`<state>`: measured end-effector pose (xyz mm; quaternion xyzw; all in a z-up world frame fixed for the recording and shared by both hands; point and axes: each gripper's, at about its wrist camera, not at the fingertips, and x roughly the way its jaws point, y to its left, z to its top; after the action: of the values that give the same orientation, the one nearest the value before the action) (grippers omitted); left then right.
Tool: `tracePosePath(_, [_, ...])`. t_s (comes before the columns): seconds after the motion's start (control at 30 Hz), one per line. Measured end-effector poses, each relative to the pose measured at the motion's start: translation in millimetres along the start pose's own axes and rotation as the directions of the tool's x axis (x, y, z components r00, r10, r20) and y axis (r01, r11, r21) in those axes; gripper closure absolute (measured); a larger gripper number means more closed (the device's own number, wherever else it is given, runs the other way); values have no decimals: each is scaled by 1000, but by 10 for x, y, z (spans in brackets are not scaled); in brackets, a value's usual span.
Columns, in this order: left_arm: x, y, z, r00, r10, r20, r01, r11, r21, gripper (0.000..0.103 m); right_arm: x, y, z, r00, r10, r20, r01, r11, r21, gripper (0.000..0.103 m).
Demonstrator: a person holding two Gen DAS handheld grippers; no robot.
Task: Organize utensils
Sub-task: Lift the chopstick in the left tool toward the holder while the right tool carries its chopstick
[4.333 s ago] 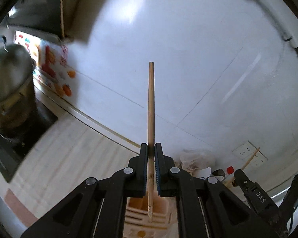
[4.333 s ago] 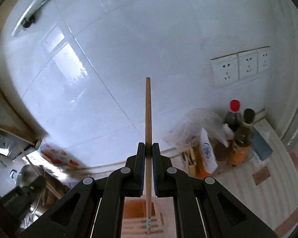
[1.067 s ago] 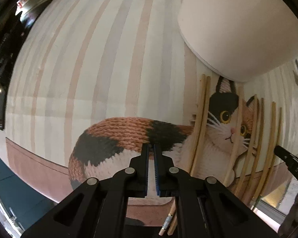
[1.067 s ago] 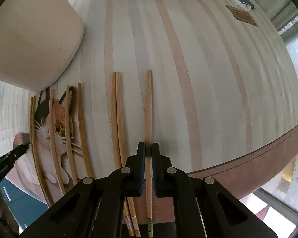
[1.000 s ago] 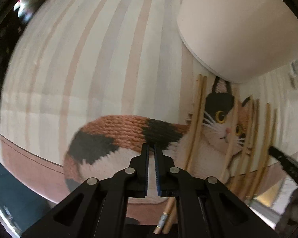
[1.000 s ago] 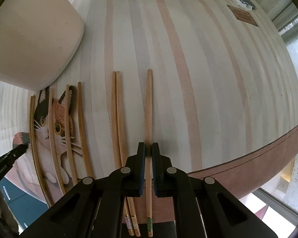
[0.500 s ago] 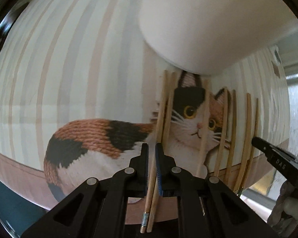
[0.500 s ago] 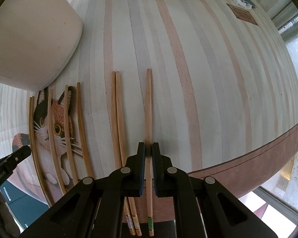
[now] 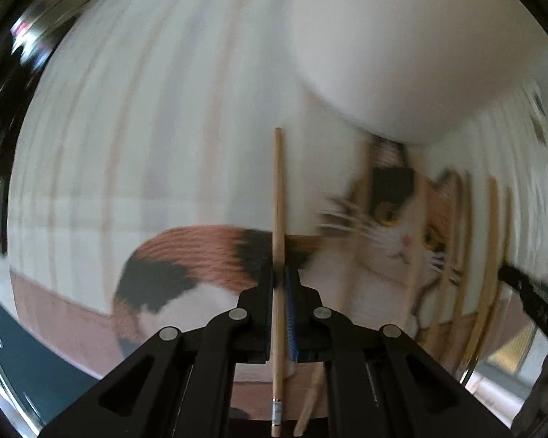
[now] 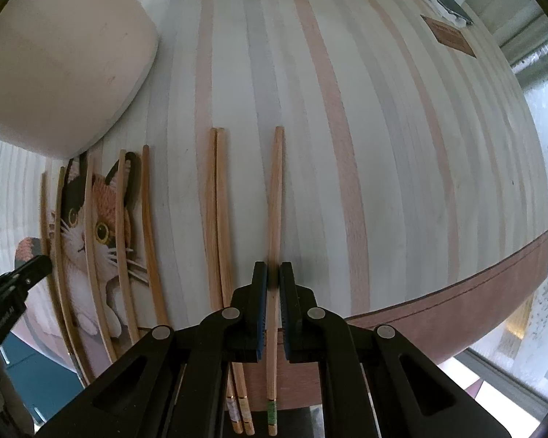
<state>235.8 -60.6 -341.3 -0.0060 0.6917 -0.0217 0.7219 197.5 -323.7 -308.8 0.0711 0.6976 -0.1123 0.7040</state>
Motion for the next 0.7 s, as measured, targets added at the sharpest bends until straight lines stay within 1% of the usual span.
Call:
tracePosePath(0.07, [8,147,-12,1000,-16,-11,15,999,-49,98,2,-48,-25,1000,15,1,-15,1000,25,96])
tracePosePath(0.1, [8,172,-15,1000,-20,-14,19,998,-57,98,5,-68,-37,1000,23,-1,-23,999,32,96])
tracePosePath(0.17, [2,190,-22,1000,-21,-18,20,999,-49,97,15,-88,-44,999,32,-8,-32,999,28,96])
tracePosePath(0.23, [33,193,-43,1000,-6,-19,6,1000,-29,97,27,-76,-39,999,32,-21,-32,999,18,96])
tracePosePath(0.3, [73,284,-100,1000,10,-17,-10,1000,-12,96,45,-57,-10,999,21,-34,-21,1000,7,96])
tracePosePath(0.37, [104,227,-175,1000,21,-13,-21,1000,1,96,65,14,33,999,-3,-44,3,1000,-20,95])
tracePosePath(0.4, [83,155,-166,1000,24,-12,-24,1000,4,95,82,44,67,998,-17,-59,15,999,-34,95])
tracePosePath(0.47, [71,107,-137,1000,27,-11,-27,1000,9,96,95,122,97,998,-38,-58,34,997,-62,95])
tracePosePath(0.5, [52,98,-57,1000,27,-13,-27,1000,8,96,102,143,108,997,-42,-58,38,997,-72,95])
tracePosePath(0.7, [77,32,34,999,38,11,-38,999,0,97,130,213,123,998,-37,-46,34,997,-68,96])
